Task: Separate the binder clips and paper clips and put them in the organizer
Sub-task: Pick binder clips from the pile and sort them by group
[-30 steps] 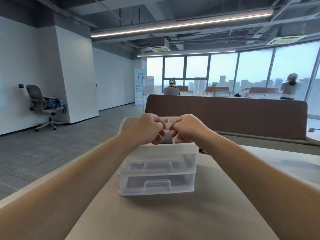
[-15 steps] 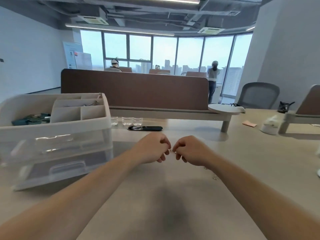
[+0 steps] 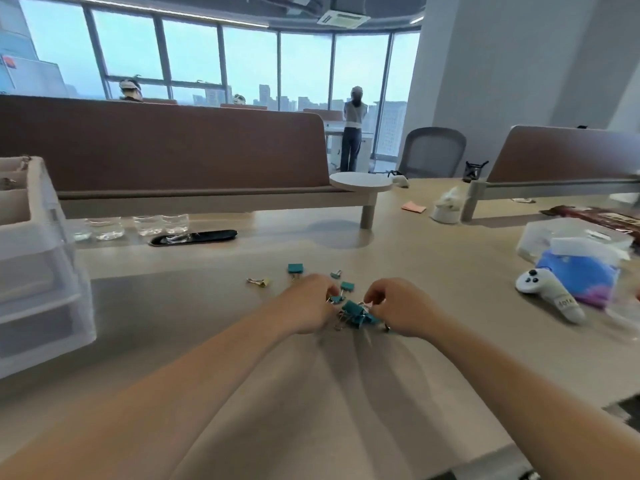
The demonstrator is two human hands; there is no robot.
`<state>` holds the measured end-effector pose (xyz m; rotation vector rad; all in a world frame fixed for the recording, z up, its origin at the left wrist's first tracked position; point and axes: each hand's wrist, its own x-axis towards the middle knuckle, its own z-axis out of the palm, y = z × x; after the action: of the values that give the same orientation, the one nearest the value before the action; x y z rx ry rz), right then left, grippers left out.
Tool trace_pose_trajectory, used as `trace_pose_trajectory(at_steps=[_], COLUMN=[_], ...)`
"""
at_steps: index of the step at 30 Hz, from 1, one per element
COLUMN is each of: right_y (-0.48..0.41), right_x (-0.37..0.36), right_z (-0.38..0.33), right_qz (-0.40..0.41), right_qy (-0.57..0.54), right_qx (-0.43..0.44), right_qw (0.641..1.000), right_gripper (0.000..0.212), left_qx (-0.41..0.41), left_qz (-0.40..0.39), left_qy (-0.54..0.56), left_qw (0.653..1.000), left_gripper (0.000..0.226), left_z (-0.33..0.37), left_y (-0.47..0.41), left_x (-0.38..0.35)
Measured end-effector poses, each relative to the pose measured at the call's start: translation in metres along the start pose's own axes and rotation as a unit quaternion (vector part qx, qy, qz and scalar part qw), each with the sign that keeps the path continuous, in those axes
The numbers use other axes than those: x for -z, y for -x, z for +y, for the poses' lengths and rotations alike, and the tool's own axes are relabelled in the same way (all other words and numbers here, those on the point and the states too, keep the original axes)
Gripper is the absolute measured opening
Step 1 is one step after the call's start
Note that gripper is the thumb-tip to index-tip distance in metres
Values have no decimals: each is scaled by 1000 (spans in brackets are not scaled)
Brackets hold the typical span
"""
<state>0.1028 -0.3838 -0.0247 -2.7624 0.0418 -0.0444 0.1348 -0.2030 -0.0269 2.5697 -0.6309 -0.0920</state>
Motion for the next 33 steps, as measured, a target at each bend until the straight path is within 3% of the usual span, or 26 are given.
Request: trace_pose_trajectory(at_steps=[5, 8, 12, 14, 22, 24, 27, 33], right_y=[-3, -5, -9, -12, -16, -17, -17, -17], right_x=[-4, -5, -6, -7, -22, -20, -15, -12], right_z=[14, 20, 23, 22, 13, 12, 12, 8], right_qz=[-13, -59, -106, -104, -49, -41, -49, -41], right_qy=[61, 96, 141, 156, 133, 104, -70, -282], right_qx=[6, -1, -5, -6, 11, -2, -47, -107], right_qw=[998, 994, 984, 982, 990, 994, 995, 953], right_gripper=[39, 45, 48, 52, 32, 31, 22, 18], left_qx=[-49, -88, -84, -88, -67, -57, -46, -48], left_qz=[-37, -52, -42, -13, 22, 22, 18, -2], left_qy=[-34, -45, -51, -52, -21, -6, -5, 2], left_qw=[998, 994, 994, 995, 997, 998, 999, 999], left_gripper=[47, 18, 30, 25, 11, 14, 21, 12], left_z=[8, 12, 7, 5, -10, -13, -18, -22], left_y=[-21, -28, -34, -35, -31, -28, -25, -18], left_x=[-16, -22, -34, -39, -36, -30, -25, -18])
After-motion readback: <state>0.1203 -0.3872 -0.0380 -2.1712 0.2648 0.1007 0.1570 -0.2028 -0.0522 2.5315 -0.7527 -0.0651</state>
